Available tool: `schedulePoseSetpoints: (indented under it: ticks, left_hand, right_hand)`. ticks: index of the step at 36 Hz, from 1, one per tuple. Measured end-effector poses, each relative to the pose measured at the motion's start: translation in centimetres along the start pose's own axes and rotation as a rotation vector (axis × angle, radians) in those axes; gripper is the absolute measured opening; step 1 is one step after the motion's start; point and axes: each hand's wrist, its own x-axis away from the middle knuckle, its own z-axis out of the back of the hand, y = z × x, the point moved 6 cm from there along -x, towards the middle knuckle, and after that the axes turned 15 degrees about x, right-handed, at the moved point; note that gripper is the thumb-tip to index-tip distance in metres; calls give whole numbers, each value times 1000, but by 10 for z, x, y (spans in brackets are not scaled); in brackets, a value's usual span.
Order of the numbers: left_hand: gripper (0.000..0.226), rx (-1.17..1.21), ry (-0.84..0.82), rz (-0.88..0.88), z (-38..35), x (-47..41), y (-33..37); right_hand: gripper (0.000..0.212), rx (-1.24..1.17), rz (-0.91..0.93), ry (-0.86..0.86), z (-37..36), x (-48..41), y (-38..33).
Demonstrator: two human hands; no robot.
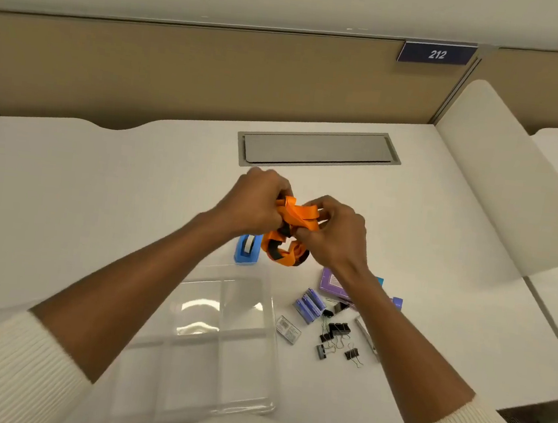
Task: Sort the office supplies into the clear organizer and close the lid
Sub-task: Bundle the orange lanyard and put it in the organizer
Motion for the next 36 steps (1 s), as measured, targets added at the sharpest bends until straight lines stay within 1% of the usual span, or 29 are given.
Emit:
schedulePoseSetpoints:
  ticks: [4, 6, 10, 14, 18, 20, 25, 27, 28, 30, 34, 36]
  left_hand:
    - [35, 17, 59, 65, 27, 30, 3]
    - [37, 31, 114, 118, 32, 45, -5]
    - [36, 58, 186, 202, 23, 71, -32]
    - [34, 84, 208, 283, 0, 91, -61]
    - [24, 97, 177, 328, -30, 108, -80]
    - [23, 94, 149, 338, -42, 114, -87]
    - [44, 107, -3, 352, -67, 125, -97]
    - [41, 85, -37, 339, -72, 128, -100]
    - [38, 65, -38, 328, -73, 128, -101]
    - [36, 13, -23, 306, -71, 129, -103]
    - [40, -66, -48, 234, -70, 129, -101]
    - [44, -81, -107, 191, -75, 129, -100]
  right_hand:
    - [37, -77, 5, -56, 13, 15, -27]
    - [41, -88, -7, -94, 9, 23, -37]
    - [45, -90, -52, -158, -14, 43, -46]
    - [40, -66, -79, -195, -42, 60, -44]
    - [31, 5, -64, -267, -70, 77, -40]
    - [31, 59, -33, -304, -80, 83, -38]
    - [52, 105, 53, -381, -90, 90, -42]
    - [56, 129, 93, -366, -85, 91, -43]
    - [54, 154, 118, -348, -82, 91, -43]
    - [43, 202, 170, -326, -75, 90, -42]
    - [28, 271, 274, -409, -76, 92, -40]
    - [29, 293, 357, -453, -81, 98, -42]
